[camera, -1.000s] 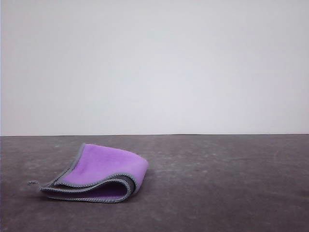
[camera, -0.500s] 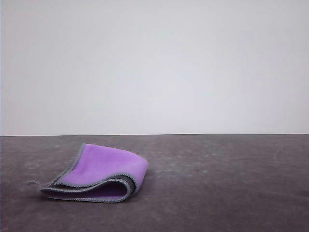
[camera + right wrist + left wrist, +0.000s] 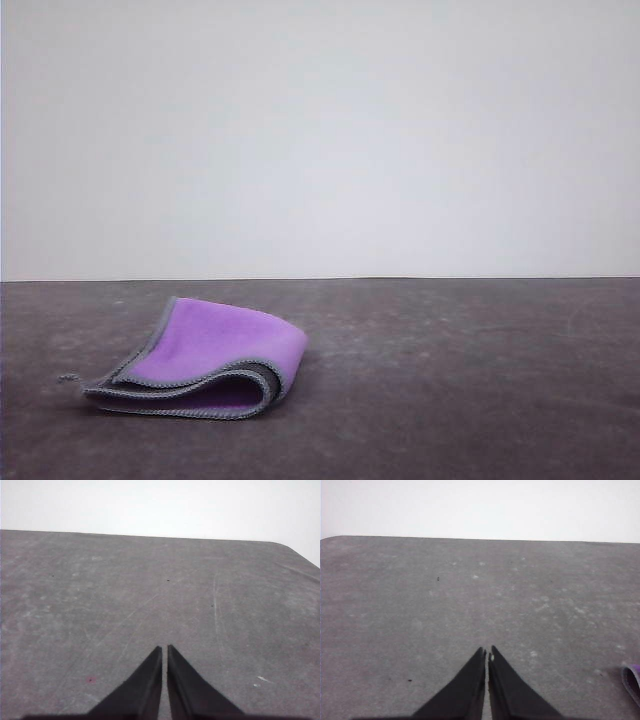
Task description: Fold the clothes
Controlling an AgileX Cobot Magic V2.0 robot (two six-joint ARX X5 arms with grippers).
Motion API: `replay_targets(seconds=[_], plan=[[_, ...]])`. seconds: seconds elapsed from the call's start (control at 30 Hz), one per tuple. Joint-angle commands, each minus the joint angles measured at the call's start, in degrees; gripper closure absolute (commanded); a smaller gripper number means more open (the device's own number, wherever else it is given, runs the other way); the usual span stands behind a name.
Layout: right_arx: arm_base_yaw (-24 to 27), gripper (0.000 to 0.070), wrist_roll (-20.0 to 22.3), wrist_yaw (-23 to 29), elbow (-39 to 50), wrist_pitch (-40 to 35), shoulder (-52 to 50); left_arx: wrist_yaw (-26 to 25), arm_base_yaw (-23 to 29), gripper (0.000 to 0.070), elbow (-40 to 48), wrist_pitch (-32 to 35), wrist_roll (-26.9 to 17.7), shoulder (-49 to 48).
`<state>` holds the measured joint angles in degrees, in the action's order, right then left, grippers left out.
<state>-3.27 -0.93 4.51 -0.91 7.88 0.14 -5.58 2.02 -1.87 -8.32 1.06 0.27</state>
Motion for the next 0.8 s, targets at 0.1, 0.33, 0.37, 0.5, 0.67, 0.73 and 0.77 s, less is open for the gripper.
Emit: replay_targets(seconds=[0.1, 0.33, 0.37, 0.5, 0.67, 0.73, 0.77], plan=[[0.07, 0.0684, -0.85, 0.02, 0.22, -0.63, 0.07, 0.22, 0.04, 0.07, 1.11, 0.59, -0.39, -0.02], [0.07, 0.0684, -0.85, 0.02, 0.22, -0.63, 0.07, 0.22, 0.04, 0.07, 1.11, 0.59, -0.39, -0.02], [0.07, 0.0684, -0.85, 0.02, 0.22, -0.63, 0.07, 0.22, 0.04, 0.07, 1.11, 0.59, -0.39, -0.02], [0.07, 0.0684, -0.85, 0.02, 0.22, -0.63, 0.07, 0.22, 0.04, 0.07, 1.11, 0.59, -0.39, -0.02], [0.07, 0.0684, -0.85, 0.02, 0.22, -0.63, 0.07, 0.22, 0.04, 0.07, 1.11, 0.59, -0.39, -0.02], [0.07, 0.0684, -0.85, 0.02, 0.22, -0.63, 0.07, 0.22, 0.04, 0.07, 1.11, 0.59, -0.39, -0.02], [0.07, 0.0684, -0.85, 0.02, 0.22, -0.63, 0.07, 0.22, 0.04, 0.07, 1.11, 0.59, -0.39, -0.02]])
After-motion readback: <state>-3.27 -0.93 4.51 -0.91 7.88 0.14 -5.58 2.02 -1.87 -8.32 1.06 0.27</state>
